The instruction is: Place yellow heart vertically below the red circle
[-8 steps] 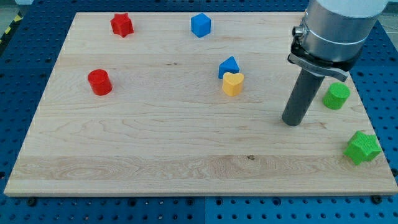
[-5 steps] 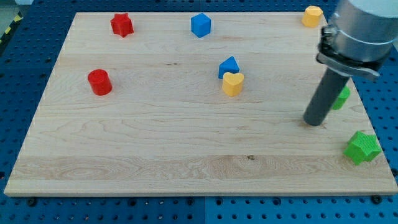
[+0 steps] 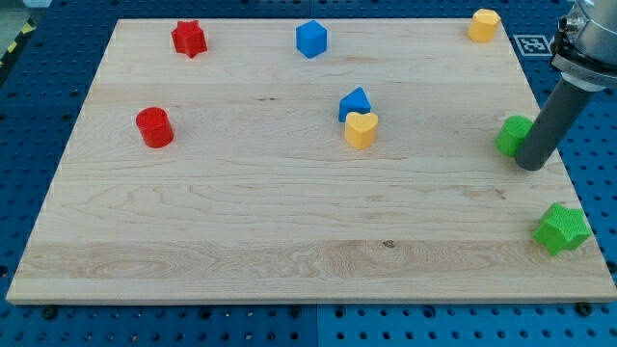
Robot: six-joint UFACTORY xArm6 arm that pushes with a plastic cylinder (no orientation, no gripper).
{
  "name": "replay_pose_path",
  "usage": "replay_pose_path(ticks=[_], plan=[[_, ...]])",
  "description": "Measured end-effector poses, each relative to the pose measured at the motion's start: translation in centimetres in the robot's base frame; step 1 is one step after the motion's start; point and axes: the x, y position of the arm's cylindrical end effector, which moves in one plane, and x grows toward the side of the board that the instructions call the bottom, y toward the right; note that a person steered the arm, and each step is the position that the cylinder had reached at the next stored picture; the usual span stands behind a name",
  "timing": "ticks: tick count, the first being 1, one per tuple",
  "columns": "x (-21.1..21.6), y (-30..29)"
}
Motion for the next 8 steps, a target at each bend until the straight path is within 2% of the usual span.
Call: replay_pose_path(ticks=[1, 8], plan=[[-1.4, 0.0], [-3.4, -0.4]])
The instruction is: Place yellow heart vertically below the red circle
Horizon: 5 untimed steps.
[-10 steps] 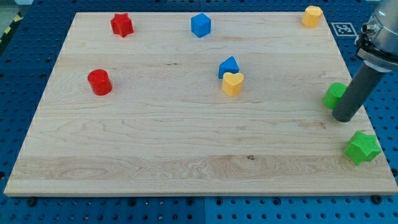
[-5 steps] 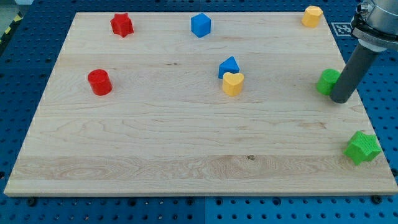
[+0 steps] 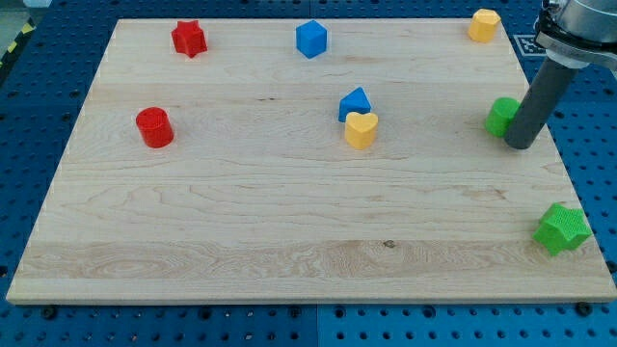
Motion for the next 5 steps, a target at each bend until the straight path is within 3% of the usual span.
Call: replay_pose_path(ticks=[3, 5], plan=[[0.0, -0.8], [0.0, -4.9]])
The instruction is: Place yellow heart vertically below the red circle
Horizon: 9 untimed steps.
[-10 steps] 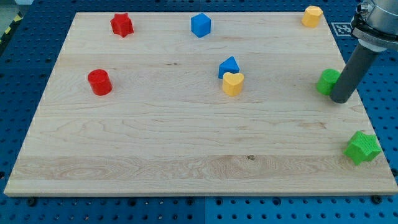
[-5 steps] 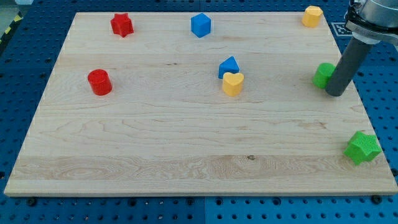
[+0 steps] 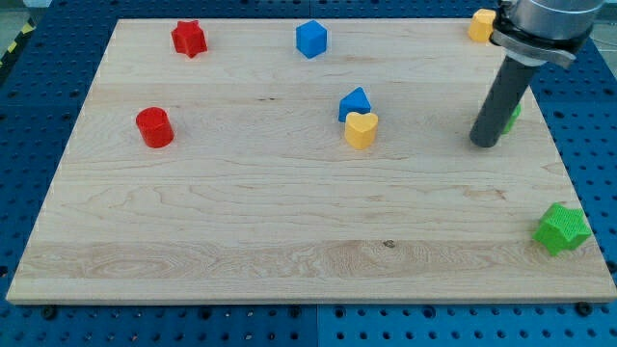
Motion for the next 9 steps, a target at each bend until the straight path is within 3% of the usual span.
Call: replay_pose_path(ticks=[5, 7, 9], plan=[[-1.1, -5.8], [-1.6, -11.1], [-1.6, -11.7]])
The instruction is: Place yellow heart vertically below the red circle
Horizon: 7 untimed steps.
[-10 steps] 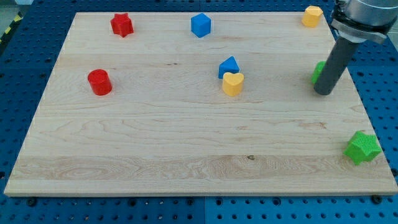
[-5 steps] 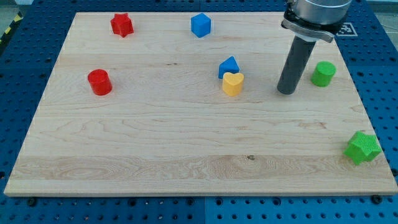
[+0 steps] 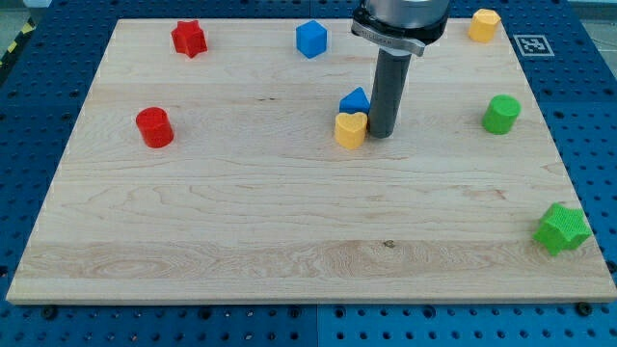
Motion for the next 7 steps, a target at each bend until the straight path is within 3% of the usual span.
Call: replay_pose_path(ticks=[5, 7], plan=[[-0.1, -9.0], [-0.9, -9.1]])
